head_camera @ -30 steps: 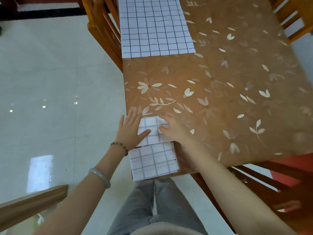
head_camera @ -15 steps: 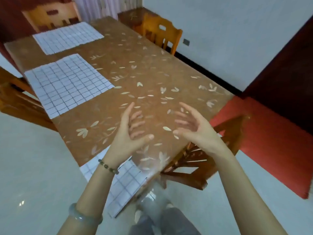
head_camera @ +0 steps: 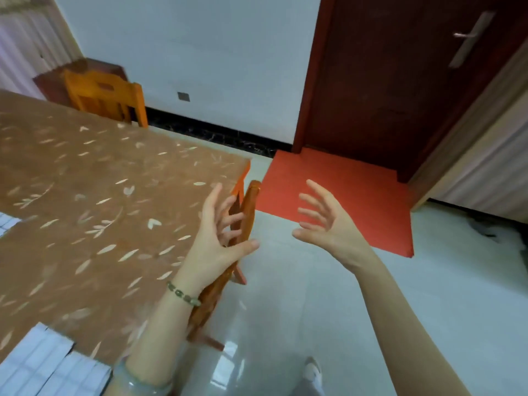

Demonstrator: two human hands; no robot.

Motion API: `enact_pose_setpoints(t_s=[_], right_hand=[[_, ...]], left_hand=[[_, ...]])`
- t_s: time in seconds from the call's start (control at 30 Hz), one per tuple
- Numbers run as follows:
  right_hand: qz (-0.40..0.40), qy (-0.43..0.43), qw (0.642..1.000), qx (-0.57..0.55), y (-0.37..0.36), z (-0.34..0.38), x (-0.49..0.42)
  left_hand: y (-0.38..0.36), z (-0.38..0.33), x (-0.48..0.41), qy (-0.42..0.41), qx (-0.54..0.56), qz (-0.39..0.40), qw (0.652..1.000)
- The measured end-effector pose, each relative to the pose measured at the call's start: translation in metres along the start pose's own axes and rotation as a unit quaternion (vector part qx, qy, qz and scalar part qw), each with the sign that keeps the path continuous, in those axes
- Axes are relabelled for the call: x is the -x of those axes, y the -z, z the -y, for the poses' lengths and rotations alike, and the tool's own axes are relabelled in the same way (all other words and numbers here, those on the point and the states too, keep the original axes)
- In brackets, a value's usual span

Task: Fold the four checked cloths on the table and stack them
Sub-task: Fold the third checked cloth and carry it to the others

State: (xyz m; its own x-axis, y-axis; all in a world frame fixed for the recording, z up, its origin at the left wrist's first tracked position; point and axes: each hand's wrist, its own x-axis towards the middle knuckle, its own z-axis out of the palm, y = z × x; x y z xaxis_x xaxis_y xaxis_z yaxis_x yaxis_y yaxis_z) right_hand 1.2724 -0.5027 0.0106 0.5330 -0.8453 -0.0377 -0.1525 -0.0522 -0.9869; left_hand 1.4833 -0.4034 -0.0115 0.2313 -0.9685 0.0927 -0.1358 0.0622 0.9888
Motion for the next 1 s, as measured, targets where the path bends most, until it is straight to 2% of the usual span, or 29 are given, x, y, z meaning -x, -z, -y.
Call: enact_pose_setpoints(t_s=[0.2, 0.4, 0.67, 1.0], right_hand=[[-0.002, -0.012, 1.0, 0.001, 0.118, -0.025, -0.02], [0.006, -0.012, 1.0, 0.009, 0.196, -0.043, -0.054], [0.032, -0.009, 0.999, 0.026, 0.243, -0.062, -0.138], [0.056, -0.002, 0.998, 0.034, 0.279, -0.069, -0.335]], left_hand=[[-0.113, -0.004, -0.056, -0.002, -0.019, -0.009, 1.0], [-0.172, -0.004, -0.113, 0.006, -0.027, -0.02, 0.999], [-0.191, 0.012, -0.205, 0.007, -0.036, -0.031, 0.999], [-0.17, 0.039, -0.393, -0.008, -0.051, -0.065, 0.997]])
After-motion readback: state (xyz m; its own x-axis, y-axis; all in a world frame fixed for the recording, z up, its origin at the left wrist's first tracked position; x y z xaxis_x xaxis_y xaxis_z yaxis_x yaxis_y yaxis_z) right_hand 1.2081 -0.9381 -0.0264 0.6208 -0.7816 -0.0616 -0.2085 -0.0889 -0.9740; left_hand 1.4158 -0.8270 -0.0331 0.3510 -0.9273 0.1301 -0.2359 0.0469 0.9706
